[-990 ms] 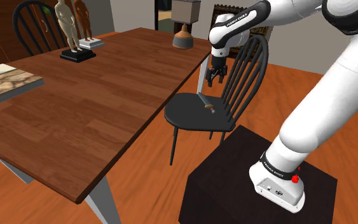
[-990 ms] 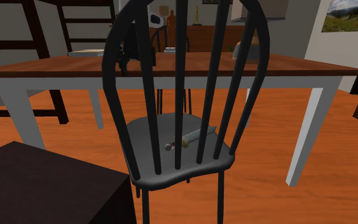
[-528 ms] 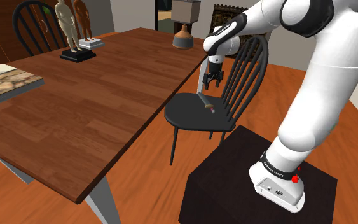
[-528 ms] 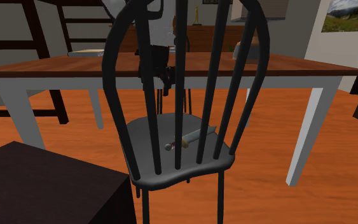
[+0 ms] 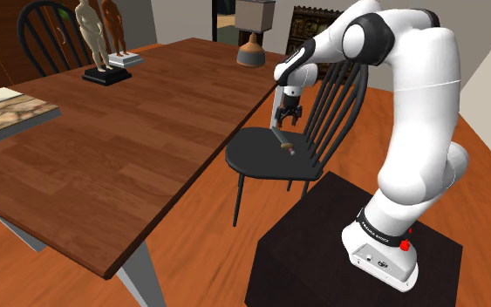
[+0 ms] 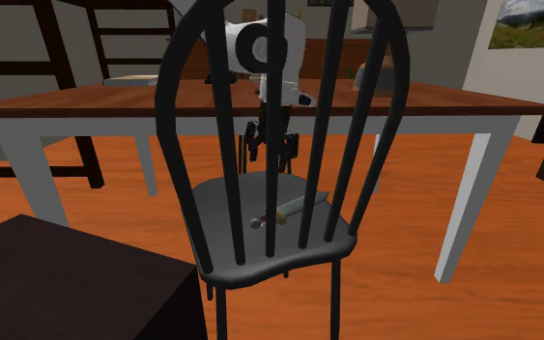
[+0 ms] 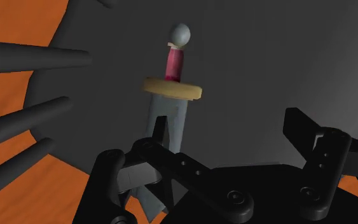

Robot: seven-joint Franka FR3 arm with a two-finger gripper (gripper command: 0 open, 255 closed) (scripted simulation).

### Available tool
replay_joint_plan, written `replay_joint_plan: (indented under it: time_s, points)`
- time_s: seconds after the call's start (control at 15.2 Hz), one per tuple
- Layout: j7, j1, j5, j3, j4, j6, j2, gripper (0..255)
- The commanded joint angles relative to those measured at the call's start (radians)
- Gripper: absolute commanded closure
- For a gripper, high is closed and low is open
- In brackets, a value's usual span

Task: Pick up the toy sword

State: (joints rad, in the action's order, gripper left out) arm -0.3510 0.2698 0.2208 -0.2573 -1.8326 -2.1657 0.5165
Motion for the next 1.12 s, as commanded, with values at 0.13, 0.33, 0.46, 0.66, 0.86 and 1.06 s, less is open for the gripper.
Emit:
replay_joint_plan:
  time_s: [0.13, 0.33, 0.46, 0.66, 0.86, 1.06]
  points:
    - [-0.014, 0.059, 0.052, 0.015, 0.162, 0.015, 0.162, 0]
    - [-0.013, 0.104, 0.081, 0.027, 0.303, 0.040, 0.286, 0]
    - [-0.007, 0.134, 0.097, 0.035, 0.409, 0.064, 0.373, 0]
    - [-0.009, 0.139, 0.101, 0.039, 0.425, 0.053, 0.400, 0]
    - [-0.012, 0.143, 0.106, 0.044, 0.436, 0.034, 0.431, 0]
    - [-0.014, 0.146, 0.110, 0.049, 0.448, 0.019, 0.458, 0]
